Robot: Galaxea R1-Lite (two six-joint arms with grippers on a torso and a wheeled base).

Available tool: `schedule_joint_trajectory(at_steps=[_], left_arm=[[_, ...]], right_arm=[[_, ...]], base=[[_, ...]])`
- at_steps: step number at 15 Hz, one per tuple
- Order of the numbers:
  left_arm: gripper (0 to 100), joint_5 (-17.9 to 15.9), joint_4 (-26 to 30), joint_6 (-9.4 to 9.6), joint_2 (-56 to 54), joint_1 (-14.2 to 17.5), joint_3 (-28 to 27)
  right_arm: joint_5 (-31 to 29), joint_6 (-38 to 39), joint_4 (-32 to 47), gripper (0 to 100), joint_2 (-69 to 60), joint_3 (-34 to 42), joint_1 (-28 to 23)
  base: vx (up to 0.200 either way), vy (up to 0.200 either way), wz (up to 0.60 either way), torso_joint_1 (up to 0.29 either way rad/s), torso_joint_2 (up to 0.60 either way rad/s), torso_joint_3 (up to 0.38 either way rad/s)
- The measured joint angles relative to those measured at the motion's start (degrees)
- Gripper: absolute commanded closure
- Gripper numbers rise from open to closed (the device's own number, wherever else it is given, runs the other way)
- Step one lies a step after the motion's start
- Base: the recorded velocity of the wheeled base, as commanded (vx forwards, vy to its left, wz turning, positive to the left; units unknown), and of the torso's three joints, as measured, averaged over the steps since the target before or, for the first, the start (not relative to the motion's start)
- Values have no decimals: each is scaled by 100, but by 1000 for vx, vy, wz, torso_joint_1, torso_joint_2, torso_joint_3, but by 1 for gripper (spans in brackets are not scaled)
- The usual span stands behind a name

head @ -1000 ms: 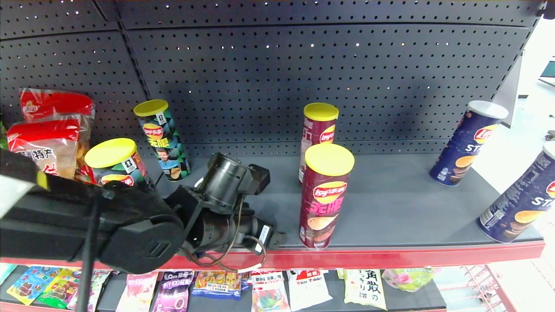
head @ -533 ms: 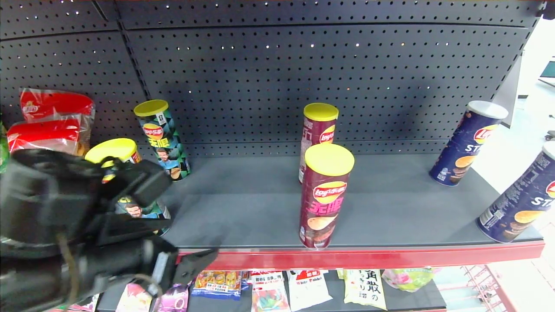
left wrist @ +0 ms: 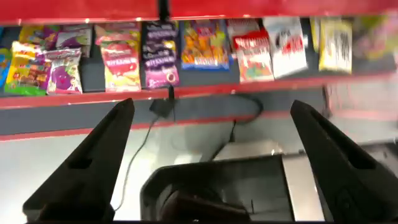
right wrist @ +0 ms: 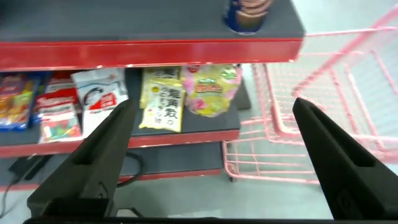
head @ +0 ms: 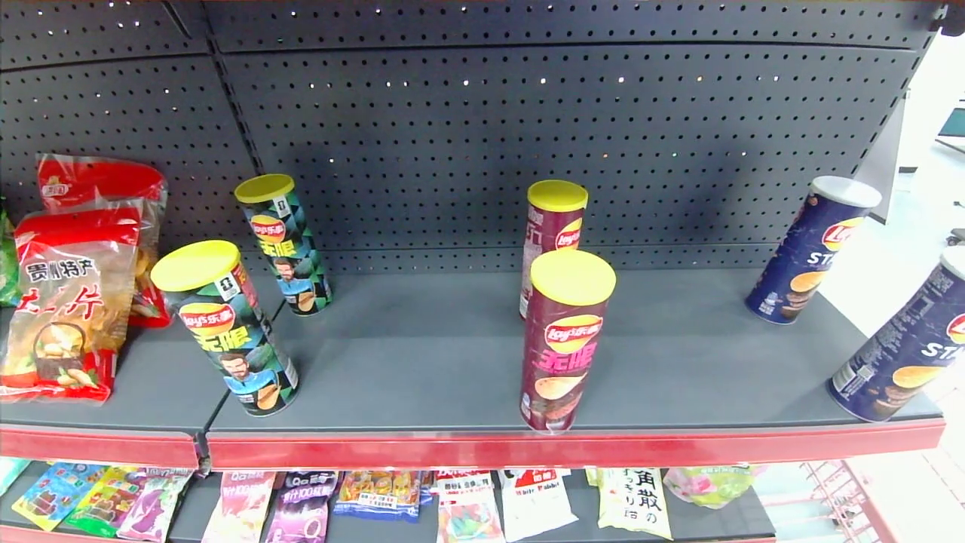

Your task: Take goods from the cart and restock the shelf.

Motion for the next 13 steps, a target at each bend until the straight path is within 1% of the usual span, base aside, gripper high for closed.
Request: schedule_joint_trajectory(at_steps=[1,2,3,4,6,8,10,11,13], left_arm=[[0,132,-126,9,-443,112,260],[0,395,-189,35,-751,217,452],[0,560,-235,55,-1005,368,614],[0,649,-238,77,-1189,532,769],[0,701,-312,115,-1420,697,1025],[0,677,-923,137,-1531,739,1320],[0,694,-2161,176,-1584,757,1827],[0,699,-2528,191,-1597,757,2024],[0,705,-2608,197,-1613,761,2227]], right_arm=[[35,-56,-6,0,-34,63,-39],[104,-100,-6,0,-116,158,-12],[232,-133,-11,0,-255,307,129],[355,-148,-26,0,-433,467,344],[425,-161,-79,0,-709,660,738],[366,-130,-217,0,-1015,759,720],[73,61,-304,0,-1236,834,649],[9,88,-312,0,-1289,844,639],[-9,99,-310,0,-1362,856,625]], base=[[0,0,0,0,0,0],[0,0,0,0,0,0],[0,0,0,0,0,0],[0,0,0,0,0,0],[0,0,0,0,0,0],[0,0,0,0,0,0],[0,0,0,0,0,0],[0,0,0,0,0,0],[0,0,0,0,0,0]])
